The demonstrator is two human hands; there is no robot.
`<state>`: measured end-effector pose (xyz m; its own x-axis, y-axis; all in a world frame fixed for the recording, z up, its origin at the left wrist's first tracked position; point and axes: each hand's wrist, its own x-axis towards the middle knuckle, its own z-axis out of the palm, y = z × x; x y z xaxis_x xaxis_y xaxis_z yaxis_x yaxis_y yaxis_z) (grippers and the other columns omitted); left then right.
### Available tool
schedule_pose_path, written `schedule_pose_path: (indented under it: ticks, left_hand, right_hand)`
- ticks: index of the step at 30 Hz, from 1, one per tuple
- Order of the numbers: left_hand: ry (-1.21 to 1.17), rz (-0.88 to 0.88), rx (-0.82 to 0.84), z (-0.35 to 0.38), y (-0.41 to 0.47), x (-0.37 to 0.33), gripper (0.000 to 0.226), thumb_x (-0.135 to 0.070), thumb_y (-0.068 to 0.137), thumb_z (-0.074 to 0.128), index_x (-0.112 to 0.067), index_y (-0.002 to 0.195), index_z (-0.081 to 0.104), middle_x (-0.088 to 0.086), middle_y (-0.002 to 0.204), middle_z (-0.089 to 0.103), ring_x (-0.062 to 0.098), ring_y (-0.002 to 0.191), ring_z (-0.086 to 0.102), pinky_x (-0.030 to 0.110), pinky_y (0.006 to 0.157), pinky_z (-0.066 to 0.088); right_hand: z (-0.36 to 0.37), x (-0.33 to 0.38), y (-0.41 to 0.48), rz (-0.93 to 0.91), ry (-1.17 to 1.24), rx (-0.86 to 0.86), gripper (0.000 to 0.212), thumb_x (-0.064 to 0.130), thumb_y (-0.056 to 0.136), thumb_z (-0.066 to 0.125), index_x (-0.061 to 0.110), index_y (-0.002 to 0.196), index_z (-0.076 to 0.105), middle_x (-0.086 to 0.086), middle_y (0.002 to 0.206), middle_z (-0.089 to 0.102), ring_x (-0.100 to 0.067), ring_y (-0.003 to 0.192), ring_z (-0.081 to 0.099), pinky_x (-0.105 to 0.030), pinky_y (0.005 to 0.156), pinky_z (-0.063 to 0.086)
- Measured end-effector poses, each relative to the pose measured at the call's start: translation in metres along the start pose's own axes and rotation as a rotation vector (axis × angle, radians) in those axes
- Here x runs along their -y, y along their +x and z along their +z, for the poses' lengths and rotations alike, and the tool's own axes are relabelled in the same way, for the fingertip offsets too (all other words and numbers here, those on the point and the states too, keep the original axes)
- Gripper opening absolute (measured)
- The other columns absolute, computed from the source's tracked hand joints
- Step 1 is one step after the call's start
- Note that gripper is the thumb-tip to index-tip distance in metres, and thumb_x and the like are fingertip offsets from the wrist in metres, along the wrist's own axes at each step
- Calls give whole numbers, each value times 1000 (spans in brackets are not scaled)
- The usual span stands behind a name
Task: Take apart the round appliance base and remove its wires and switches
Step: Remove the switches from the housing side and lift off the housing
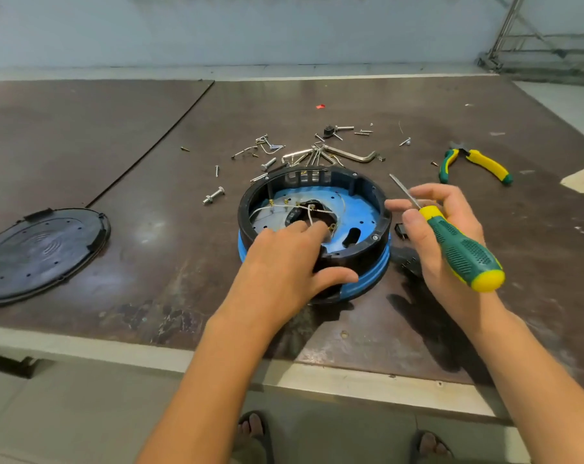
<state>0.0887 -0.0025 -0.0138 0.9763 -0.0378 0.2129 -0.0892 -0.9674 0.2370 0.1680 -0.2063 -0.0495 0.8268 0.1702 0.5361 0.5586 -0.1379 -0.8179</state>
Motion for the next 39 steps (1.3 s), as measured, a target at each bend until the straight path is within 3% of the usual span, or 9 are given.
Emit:
schedule_pose_path:
  ticks: [6,8,10,13,16,19,26,31,39]
  left_hand:
    - [-211,1,48,-8,-8,10,48,-40,78,81,-32,121,62,-4,139,45,14,130,43,28,107,37]
    - [-252,-20,2,-4,-10,9,44,-35,76,84,-31,116,66,-8,131,42,6,120,40,16,101,33]
    - [-301,-49,-76,2,-14,-2,43,-31,76,84,-26,115,67,-12,114,42,-1,101,39,5,90,33]
    - [-296,-2,-154,11,-21,-27,41,-24,82,79,-17,120,64,-7,108,47,7,99,45,18,90,41]
    - [-202,45,-175,15,-28,-33,44,-28,86,74,-19,126,58,-4,113,52,14,107,49,33,100,42]
    - [-75,6,-189,13,-31,-26,43,-40,90,66,-30,129,54,-10,117,53,12,112,48,40,113,28]
    - [-101,-2,-221,20,-30,-21,43,-45,91,60,-32,131,54,-10,109,58,13,100,51,33,101,33]
    - [-34,39,-201,22,-26,-20,49,-51,87,58,-33,132,52,-11,107,61,12,99,53,34,98,33]
    - [-30,53,-220,24,-27,-21,50,-46,87,56,-31,134,52,-10,102,63,13,93,53,37,95,33]
  right_hand:
    - [-22,21,-22,38,252,-19,31,43,99,49,17,113,59,-12,98,70,-35,97,72,-48,91,56]
    - [-31,30,-30,51,245,6,30,41,100,48,16,101,64,-14,94,69,-38,91,71,-53,86,57]
    - [-38,41,-39,26,194,55,33,37,102,48,10,95,64,-12,86,71,-37,84,69,-48,81,57]
    - [-43,54,-51,-20,136,121,26,25,101,51,4,92,62,-9,80,71,-29,79,70,-31,79,56]
    - [-53,58,-61,16,96,162,13,13,93,57,2,89,63,-9,79,73,-31,76,69,-42,73,56]
    - [-59,59,-73,42,75,176,14,14,90,58,2,86,66,-8,79,74,-34,72,67,-52,69,54]
    - [-54,60,-81,29,40,235,7,12,84,66,18,86,68,-3,78,75,-24,66,69,-28,61,55]
    - [-54,58,-76,-24,-35,304,4,13,83,69,13,87,69,-9,71,70,-33,60,64,-42,54,52]
    - [-46,70,-61,-37,-196,433,5,20,84,69,17,87,69,9,67,64,-14,55,57,-13,56,43]
